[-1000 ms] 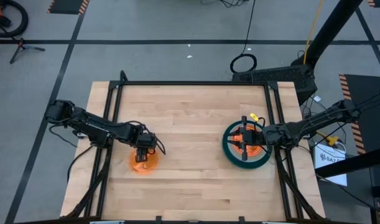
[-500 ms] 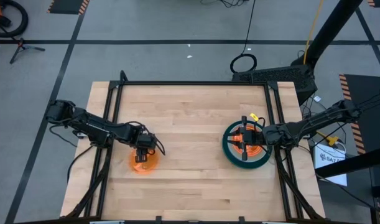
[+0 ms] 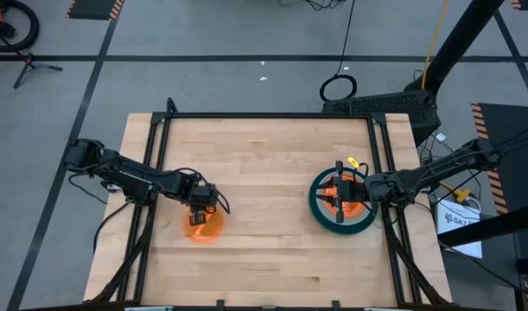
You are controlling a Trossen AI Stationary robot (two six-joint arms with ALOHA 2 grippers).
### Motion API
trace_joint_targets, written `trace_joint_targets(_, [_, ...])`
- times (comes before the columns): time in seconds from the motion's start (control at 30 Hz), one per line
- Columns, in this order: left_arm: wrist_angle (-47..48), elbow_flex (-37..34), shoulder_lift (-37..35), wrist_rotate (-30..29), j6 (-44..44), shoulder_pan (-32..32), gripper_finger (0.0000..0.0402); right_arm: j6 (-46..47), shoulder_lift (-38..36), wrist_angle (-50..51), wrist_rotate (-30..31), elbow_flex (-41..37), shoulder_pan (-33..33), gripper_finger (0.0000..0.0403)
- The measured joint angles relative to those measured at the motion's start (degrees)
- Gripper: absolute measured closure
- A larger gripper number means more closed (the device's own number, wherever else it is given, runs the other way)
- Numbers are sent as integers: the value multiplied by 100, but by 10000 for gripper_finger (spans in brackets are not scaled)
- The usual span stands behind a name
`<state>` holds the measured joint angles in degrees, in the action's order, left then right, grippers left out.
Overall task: Stack plastic plates
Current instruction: Stack the orange plate on top of the orange plate
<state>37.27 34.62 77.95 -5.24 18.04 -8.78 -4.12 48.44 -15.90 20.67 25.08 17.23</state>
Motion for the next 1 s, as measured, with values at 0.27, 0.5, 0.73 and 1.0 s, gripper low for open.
trace_joint_targets(0.27, [5,86,0,25,14,0,393,0,1,-11,0,0,0,321])
trace_joint_targets(0.5, [-19,126,1,-48,120,0,398,7,0,-11,0,0,0,321])
trace_joint_targets(0.73, [-35,641,2,-581,184,0,399,140,-1,-11,58,0,0,321])
trace_joint_targets(1.0, [-35,1469,2,-1541,158,0,400,367,54,-66,356,0,0,321])
